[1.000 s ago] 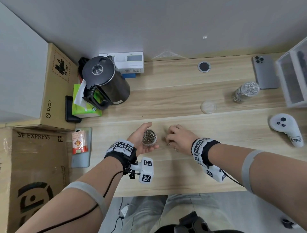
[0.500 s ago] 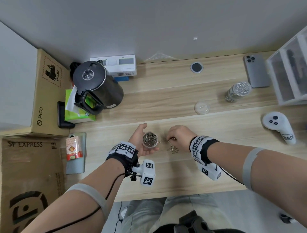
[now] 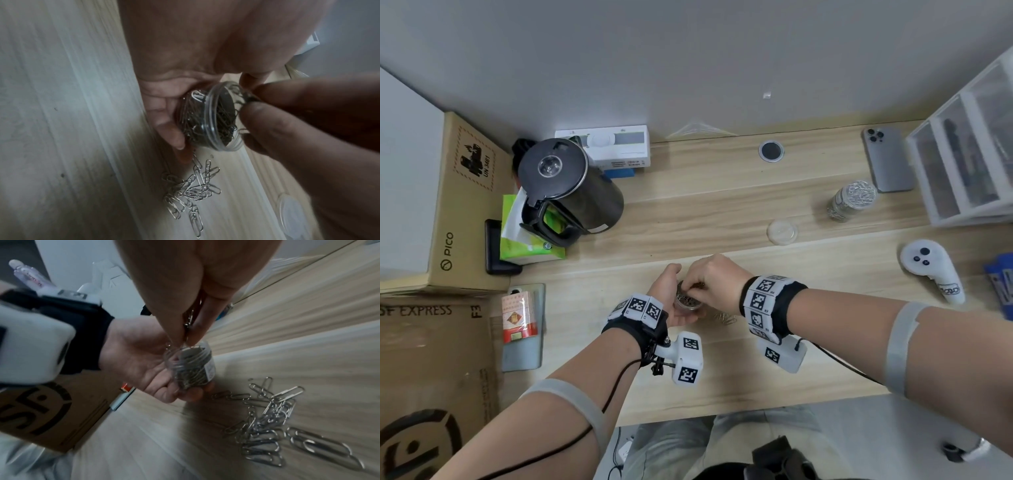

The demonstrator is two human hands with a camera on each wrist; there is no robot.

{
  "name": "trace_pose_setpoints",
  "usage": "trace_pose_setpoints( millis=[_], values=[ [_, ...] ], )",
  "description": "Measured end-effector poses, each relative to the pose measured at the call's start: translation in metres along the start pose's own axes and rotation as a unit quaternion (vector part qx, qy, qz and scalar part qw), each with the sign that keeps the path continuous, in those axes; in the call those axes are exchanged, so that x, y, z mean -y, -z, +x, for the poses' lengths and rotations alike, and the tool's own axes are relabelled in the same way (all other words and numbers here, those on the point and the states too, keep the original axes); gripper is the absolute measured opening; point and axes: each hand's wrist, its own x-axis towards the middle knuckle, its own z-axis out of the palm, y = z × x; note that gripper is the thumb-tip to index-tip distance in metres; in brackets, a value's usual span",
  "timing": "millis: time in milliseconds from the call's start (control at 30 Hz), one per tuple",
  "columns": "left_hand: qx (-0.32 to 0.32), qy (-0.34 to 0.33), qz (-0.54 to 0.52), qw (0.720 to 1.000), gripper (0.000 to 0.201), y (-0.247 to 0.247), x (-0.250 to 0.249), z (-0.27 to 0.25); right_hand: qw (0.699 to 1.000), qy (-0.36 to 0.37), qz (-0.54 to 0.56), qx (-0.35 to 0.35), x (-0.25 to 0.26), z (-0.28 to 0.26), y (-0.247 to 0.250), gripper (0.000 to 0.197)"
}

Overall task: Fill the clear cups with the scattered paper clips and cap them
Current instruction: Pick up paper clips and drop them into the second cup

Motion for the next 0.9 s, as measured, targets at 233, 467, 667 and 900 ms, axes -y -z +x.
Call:
trace_pose_setpoints(
  millis=[233,467,667,900],
  values=[
    [0.0,-0.027,-0.019,0.999,0.038,0.002,-0.001,0.001,0.998,-0.004,0.056,-0.029,0.007,-0.003,0.008,0.023],
    [0.026,-0.044,-0.023,0.998,0.051,0.011,-0.002,0.0,0.979,-0.095,0.109,-0.141,-0.023,-0.006,0.031,0.021],
    [0.013,-0.056,-0.019,0.998,0.051,0.019,-0.005,-0.001,0.976,-0.145,-0.126,0.107,-0.064,-0.034,0.012,0.09],
    [0.001,-0.05,-0.023,0.998,0.051,0.027,-0.005,-0.001,0.982,-0.063,-0.136,0.118,-0.058,-0.036,-0.027,0.074]
  ],
)
